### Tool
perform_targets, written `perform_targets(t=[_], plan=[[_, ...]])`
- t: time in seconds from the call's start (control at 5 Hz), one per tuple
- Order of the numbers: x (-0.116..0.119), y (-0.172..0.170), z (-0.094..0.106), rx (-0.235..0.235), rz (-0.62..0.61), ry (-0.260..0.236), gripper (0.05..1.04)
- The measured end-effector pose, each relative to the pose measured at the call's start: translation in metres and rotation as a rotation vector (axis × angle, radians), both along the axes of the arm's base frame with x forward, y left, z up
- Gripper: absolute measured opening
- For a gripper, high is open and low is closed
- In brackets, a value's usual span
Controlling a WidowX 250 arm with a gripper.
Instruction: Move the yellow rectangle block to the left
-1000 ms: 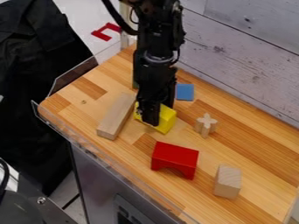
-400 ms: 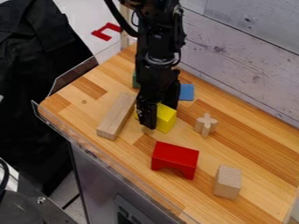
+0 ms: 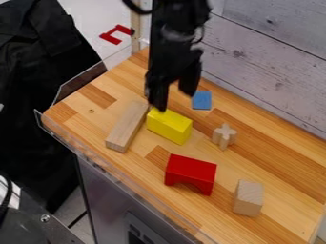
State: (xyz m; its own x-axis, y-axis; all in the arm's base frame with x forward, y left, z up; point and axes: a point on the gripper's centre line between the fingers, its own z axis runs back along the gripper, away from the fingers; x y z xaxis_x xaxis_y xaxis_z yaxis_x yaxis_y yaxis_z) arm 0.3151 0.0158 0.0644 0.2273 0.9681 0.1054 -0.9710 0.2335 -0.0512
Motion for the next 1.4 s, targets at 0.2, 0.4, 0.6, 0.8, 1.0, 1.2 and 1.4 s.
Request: perform_targets(t=[0.2,0.4,0.6,0.8,1.0,1.2,1.4], plan=[[0.018,-0.013,0.035,0.069,-0.220,0.004,0.999],[0.021,-0.021,0.032,0.044,-0.454,0.018,0.999],[0.014,-0.036,0.022,-0.053,-0.726,0.022,0.999],[0.003,-0.044,0.016,-0.129,-0.955,0.077,0.999],[-0.011,-0.041,0.007,-0.109,-1.006,0.160,0.999],[-0.019,-0.039,0.002,-0.074,-0.967,0.277,0.999],[-0.019,-0.035,0.000,-0.041,-0.961,0.303,0.999]])
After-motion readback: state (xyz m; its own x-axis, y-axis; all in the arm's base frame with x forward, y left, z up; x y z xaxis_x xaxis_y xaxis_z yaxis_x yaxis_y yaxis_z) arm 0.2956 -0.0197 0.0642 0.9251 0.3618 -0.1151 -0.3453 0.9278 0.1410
